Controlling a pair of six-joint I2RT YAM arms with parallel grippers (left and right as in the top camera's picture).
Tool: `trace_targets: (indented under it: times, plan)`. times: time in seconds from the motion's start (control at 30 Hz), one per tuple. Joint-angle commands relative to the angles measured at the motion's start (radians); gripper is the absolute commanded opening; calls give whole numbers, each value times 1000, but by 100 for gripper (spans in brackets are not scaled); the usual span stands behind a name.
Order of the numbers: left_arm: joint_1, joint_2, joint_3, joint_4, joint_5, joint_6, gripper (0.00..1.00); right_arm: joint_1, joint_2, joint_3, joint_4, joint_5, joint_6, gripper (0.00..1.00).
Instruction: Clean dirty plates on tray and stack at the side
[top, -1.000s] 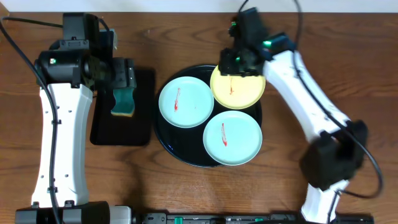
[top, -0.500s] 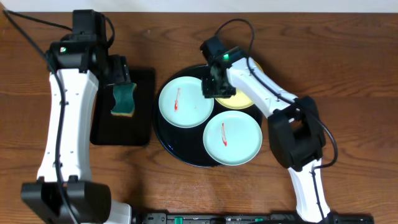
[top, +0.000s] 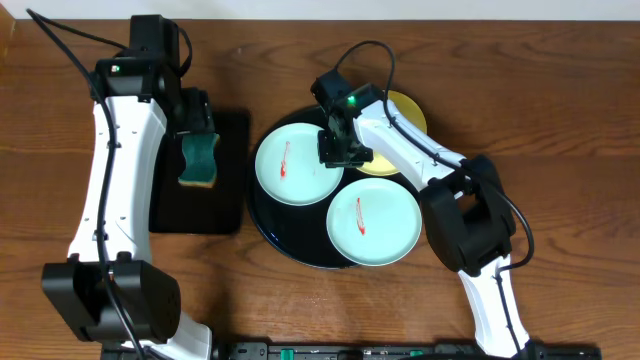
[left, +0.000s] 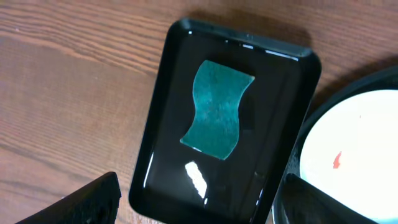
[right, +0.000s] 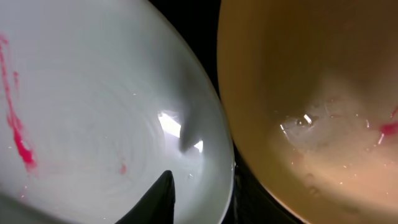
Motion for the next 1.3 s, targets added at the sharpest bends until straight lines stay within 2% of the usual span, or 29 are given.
trace_targets:
  times: [0.0,0.13,0.27,0.43,0.53,0.67,0.87,1.07,1.17,1.27]
  plan:
    - [5,2,-6,7,-36,-8,83,23,16,-18,16,32,16,26]
    - [5,2,-6,8,-62,-8,83,30,30,-19,32,42,15,22]
    - [5,3,-6,8,-61,-8,83,40,48,-19,39,42,14,10]
    - [5,10,-7,7,-61,-5,83,44,69,-19,38,43,14,10]
    - [5,23,-7,7,-61,-5,83,44,69,-19,39,43,14,1]
    - [5,52,-7,6,-61,-5,82,44,69,-19,38,51,14,1]
    - [5,114,-7,6,-61,-3,67,44,69,-19,39,55,13,1]
    - [5,192,-7,7,-60,27,65,44,69,-19,39,58,6,1]
    - [5,239,-7,6,-55,73,65,44,69,-19,41,58,6,1]
    - [8,296,-7,7,58,203,65,44,70,-19,42,62,6,1]
